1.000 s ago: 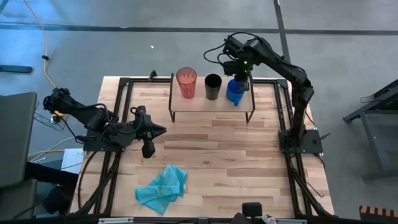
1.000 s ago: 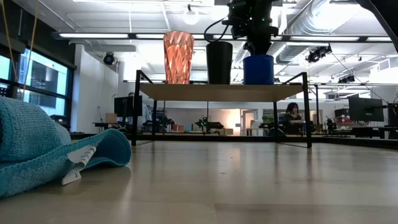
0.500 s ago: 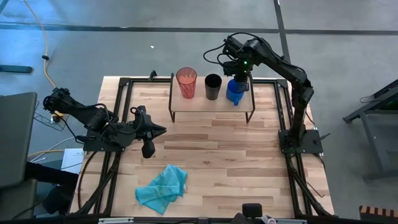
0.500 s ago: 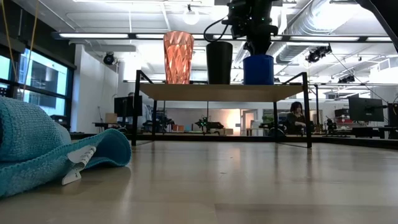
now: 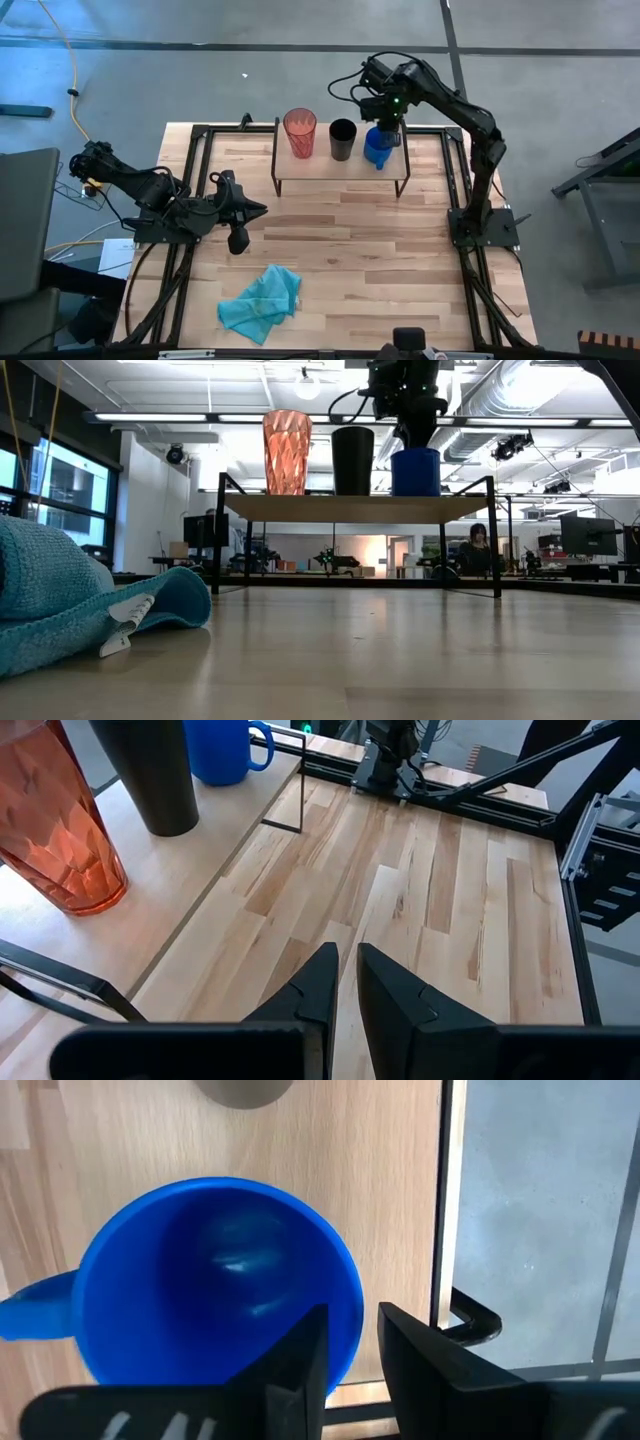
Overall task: Stack small to large cups/mugs on shelf
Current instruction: Return to Home Position
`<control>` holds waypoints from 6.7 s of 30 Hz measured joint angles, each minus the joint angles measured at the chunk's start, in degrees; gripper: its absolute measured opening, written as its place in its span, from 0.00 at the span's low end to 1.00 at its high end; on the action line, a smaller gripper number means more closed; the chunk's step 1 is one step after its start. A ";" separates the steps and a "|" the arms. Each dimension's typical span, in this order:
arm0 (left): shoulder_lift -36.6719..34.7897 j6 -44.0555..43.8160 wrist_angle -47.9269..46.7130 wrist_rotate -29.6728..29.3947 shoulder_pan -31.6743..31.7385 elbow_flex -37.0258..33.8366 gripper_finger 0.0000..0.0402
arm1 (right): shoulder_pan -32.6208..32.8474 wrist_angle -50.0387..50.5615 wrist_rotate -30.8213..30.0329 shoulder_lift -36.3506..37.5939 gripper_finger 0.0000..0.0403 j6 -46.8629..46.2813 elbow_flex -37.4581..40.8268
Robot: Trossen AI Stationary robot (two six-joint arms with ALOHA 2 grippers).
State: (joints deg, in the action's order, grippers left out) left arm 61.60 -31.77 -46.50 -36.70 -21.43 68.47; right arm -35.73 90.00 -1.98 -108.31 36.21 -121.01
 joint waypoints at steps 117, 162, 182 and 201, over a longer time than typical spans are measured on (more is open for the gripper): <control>-45.76 15.56 49.44 31.56 38.29 -39.40 0.08 | -0.22 -98.48 38.07 91.52 0.20 -58.30 83.37; -61.24 1.53 24.67 28.04 38.29 -49.53 0.08 | -0.23 -84.20 14.10 99.42 0.20 -61.06 105.09; -61.24 -4.21 22.71 27.47 38.26 -49.52 0.08 | 14.08 -73.73 3.45 107.56 0.20 -59.65 105.04; -61.24 -6.54 20.61 29.59 38.27 -49.49 0.08 | 29.22 -96.89 -6.56 108.03 0.20 -58.77 118.25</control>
State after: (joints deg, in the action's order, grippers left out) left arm 0.36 -38.30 -25.89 -7.11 16.84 18.98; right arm -6.51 -6.90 -8.54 -0.27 -22.56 -2.76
